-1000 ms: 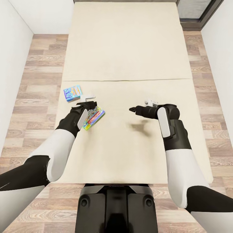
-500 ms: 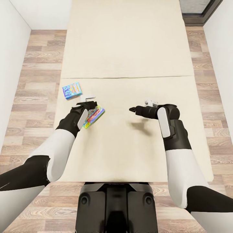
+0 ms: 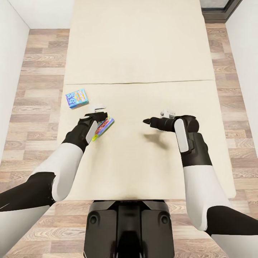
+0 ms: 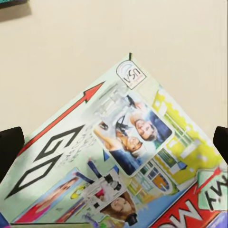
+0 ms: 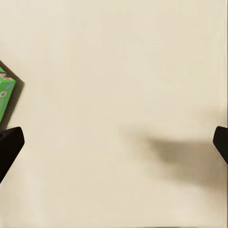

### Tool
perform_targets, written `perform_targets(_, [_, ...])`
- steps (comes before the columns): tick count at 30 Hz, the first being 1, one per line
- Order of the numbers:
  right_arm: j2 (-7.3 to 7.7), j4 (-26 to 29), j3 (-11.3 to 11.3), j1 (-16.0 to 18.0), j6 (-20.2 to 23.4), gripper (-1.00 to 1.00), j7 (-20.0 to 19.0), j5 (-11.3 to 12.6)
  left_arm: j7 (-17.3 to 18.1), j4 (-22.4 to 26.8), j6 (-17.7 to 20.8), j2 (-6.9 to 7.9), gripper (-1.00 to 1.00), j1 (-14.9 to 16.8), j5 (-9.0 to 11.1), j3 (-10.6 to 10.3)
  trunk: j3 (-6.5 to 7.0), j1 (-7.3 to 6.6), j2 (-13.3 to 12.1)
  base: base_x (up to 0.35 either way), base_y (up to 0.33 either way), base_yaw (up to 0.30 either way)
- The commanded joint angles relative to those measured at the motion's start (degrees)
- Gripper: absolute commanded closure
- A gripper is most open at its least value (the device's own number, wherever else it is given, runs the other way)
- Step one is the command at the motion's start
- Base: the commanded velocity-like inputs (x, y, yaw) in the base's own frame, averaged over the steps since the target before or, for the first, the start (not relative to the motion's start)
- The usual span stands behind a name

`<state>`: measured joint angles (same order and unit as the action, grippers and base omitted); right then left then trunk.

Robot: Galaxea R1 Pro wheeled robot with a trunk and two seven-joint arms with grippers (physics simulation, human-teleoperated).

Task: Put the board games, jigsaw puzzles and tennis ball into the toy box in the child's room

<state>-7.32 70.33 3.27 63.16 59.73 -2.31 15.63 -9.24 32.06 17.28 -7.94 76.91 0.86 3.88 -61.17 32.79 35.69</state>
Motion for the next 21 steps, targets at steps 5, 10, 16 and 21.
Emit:
perform_targets(5, [-0.06,0.1,0.2,0.0,0.3,-1.00,-0.2,-0.2,-0.1,0.1,0.3,0.00,-1.00,0.0,0.1,0.2,-0.13,0.02,0.1,0.000,0.000,-0.169])
perform_targets(10, [-0.08,0.1,0.1,0.0,0.3,-1.00,-0.2,-0.2,-0.1,0.2,0.2,-0.01,-1.00,0.0,0.2,0.2,-0.15,0.02,0.1,0.000,0.000,-0.053])
perform_targets(16, [-0.09,0.1,0.1,0.0,0.3,-1.00,-0.2,-0.2,-0.1,0.3,-0.5,-0.08,-1.00,0.0,0.2,0.2,-0.16,0.02,0.1,0.000,0.000,-0.015])
perform_targets(21, [-0.13,0.1,0.0,0.0,0.3,-1.00,-0.2,-0.2,-0.1,0.4,-1.1,-0.14,-1.00,0.0,0.2,0.2,-0.16,0.02,0.1,0.000,0.000,-0.003])
